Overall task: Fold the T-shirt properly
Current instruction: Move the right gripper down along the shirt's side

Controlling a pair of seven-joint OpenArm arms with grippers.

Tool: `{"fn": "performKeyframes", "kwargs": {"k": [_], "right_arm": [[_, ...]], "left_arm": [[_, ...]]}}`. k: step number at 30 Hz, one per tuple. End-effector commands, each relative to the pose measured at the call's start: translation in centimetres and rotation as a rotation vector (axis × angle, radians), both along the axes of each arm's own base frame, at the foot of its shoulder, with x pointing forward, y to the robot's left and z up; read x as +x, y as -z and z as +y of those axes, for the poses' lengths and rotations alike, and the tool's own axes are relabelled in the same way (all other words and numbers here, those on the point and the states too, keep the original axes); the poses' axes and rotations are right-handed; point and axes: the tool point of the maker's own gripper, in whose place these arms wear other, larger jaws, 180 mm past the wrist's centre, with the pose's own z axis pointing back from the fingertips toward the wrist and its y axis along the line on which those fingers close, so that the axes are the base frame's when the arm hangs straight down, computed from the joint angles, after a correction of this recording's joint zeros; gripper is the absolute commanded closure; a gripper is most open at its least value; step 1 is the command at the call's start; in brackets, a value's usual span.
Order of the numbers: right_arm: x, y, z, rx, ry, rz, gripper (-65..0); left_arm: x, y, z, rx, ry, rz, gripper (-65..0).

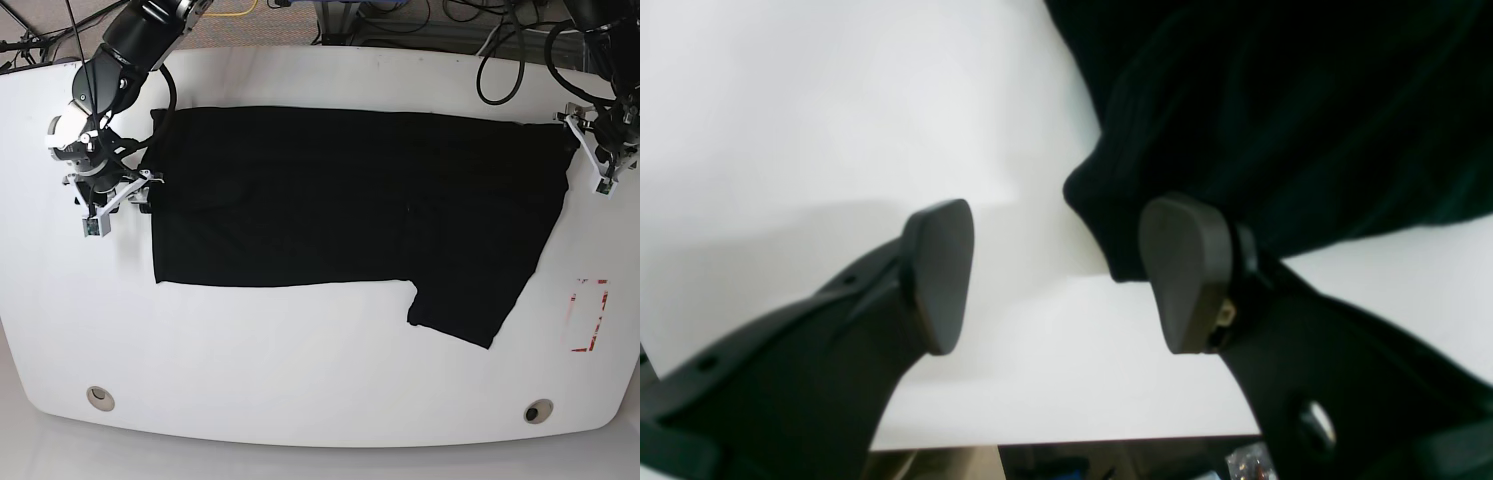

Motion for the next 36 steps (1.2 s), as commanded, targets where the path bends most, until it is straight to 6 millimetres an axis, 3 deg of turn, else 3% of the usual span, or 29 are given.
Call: {"fn": "performKeyframes", "kwargs": {"k": [1,5,9,14,21,26,36], "right_arm": [[1.9,-4.0,-1.0,-0.053,-0.005,-0.119,-43.8],[2.5,-5.6,-1.1,-0.087,-0.013,-0.156,-45.2],[4.4,-7.4,-1.5,-0.09,-0.011,-0.199,-45.3],[6.5,-6.4,-1.8,-0.027,-0.005,-0.159,-45.2],[9.2,-4.8,-2.2,0.076,0.003,-0.119,-44.7],[10.7,-3.6,-2.2,0.149,0.01,-0.133,-44.5],[12.8,-0.8,0.0,0.247,-0.034,-0.137,-44.5]], "left_arm": [[2.0,-2.8,0.6,0.045,0.024,-0.083,-39.0],[3.1,-4.8,0.1,0.079,0.053,-0.141,-39.0],[4.0,-6.3,-0.3,0.099,0.071,-0.185,-39.0],[5.5,-7.8,-0.7,0.105,0.078,-0.241,-39.4],[6.8,-9.2,-0.4,0.115,0.07,-0.286,-51.1],[7.4,-10.0,-0.1,0.119,0.06,-0.311,-51.2],[7.2,-10.5,0.8,0.128,0.033,-0.325,-51.2]]}}
